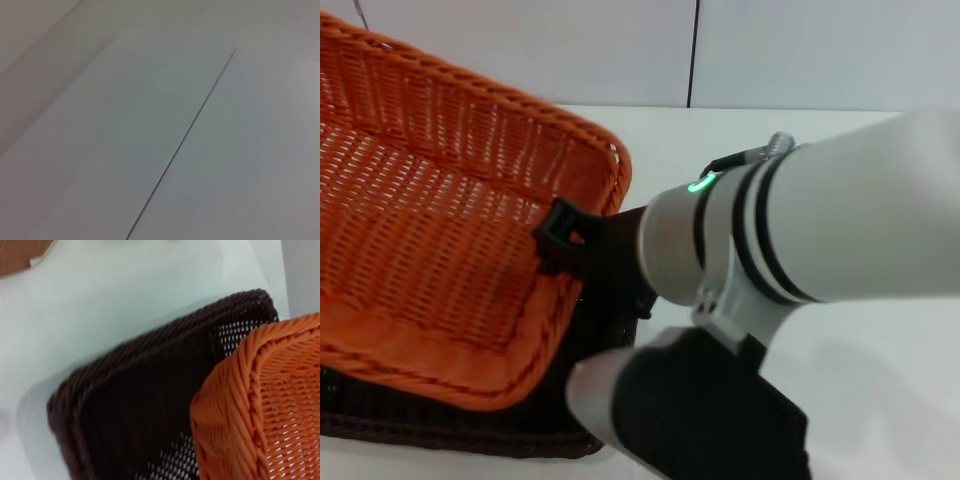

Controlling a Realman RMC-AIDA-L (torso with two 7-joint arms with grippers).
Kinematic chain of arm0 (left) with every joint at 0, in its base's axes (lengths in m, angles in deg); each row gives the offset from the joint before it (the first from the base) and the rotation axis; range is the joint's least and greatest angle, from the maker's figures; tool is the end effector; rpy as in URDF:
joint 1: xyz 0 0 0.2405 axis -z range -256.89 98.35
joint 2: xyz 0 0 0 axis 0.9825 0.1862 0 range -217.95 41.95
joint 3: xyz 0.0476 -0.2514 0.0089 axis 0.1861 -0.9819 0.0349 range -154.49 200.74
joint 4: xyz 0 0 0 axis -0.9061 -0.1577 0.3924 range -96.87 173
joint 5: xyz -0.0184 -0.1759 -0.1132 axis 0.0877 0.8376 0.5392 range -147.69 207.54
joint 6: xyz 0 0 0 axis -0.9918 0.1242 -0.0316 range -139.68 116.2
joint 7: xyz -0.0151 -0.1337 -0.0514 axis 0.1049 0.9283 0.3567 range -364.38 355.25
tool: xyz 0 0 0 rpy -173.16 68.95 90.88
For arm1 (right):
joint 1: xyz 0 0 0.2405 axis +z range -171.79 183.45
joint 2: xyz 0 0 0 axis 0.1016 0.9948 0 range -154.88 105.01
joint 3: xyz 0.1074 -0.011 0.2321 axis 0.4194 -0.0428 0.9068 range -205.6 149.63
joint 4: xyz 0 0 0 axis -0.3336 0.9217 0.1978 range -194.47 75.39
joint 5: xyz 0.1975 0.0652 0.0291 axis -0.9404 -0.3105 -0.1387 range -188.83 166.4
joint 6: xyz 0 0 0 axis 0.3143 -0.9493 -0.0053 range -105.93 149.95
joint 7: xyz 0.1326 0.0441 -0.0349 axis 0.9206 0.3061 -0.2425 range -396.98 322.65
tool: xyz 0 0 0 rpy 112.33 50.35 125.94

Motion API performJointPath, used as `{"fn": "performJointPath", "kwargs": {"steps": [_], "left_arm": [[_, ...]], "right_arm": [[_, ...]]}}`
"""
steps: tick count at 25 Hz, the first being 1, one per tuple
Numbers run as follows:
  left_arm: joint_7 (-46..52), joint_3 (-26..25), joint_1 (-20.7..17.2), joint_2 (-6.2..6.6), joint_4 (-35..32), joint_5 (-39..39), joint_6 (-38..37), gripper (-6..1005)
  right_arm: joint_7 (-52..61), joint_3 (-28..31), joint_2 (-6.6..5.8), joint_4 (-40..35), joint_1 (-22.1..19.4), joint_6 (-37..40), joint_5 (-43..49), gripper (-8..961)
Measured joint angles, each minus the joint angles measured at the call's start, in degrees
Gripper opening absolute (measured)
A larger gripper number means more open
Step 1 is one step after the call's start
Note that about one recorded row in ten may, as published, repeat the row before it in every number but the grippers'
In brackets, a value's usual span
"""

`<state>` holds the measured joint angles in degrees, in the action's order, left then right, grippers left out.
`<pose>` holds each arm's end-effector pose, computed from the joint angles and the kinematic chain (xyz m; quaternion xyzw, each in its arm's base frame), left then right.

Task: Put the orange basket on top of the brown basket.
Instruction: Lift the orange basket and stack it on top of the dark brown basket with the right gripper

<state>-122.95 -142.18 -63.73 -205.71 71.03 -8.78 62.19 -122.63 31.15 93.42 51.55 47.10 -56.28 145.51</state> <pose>-0.3976 0.2571 0.2260 -0.3758 -0.2270 -0.5485 0.7116 -0.0081 0.2629 -0.0616 -0.7582 -0.6075 -0.1957 0.1334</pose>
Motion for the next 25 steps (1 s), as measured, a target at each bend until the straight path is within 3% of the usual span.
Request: {"fn": "performJointPath", "kwargs": {"steps": [1, 11, 25], "left_arm": [[0.0, 0.0, 0.0, 0.0, 0.0, 0.0, 0.0, 781], [-0.47, -0.02, 0.08, 0.09, -2.44, 3.36, 0.47, 781], [-0.42, 0.04, -0.63, 0.03, -3.99, 3.43, 2.87, 781]], "right_arm": [[-2.99, -0.06, 0.74, 0.75, -2.17, 0.25, 1.55, 145], [-2.74, -1.56, 0.82, 2.25, -5.79, 3.42, 3.74, 147], [2.45, -7.5, 0.93, 0.44, -7.1, 3.45, 9.43, 150]]}}
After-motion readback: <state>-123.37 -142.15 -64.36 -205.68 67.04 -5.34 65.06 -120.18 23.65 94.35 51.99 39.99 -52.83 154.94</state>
